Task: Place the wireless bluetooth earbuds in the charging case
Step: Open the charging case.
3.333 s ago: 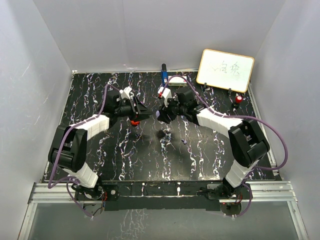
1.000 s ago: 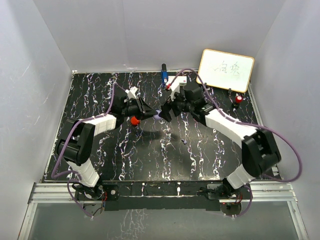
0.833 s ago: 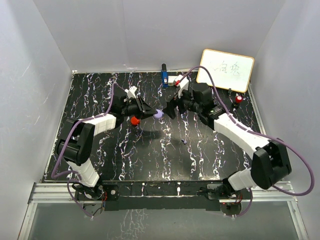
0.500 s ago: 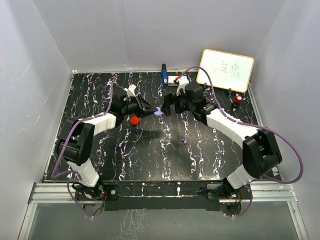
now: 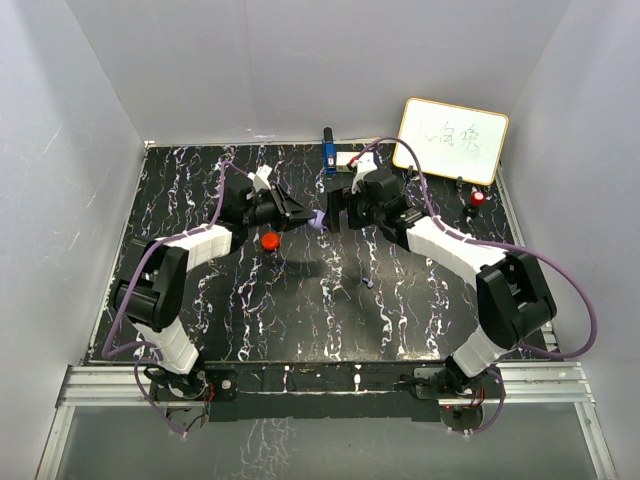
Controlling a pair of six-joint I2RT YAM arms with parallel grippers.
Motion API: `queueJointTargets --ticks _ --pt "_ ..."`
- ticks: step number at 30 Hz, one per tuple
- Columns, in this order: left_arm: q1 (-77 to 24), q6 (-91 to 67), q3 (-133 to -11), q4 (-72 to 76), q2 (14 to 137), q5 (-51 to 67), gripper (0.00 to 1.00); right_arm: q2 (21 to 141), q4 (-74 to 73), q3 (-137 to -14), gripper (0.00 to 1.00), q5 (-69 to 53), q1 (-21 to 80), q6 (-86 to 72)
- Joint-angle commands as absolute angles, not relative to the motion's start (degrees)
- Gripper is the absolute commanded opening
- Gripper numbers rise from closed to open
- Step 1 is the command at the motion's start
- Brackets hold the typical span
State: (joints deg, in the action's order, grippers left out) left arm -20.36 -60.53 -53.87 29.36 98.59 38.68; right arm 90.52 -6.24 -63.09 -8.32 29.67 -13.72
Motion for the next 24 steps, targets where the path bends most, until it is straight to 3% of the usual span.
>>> queueJointTargets --ticks 1,24 --pt "-20.1 -60.7 -55.0 30.0 94.6 40.9 0.0 92.2 -4.1 -65.4 0.98 -7.0 30.0 -14.2" --pt "-21.9 -63.6 -52.7 33.7 94.4 42.6 0.0 95.4 -1.6 -68.1 0.98 -9.7 30.0 -14.9"
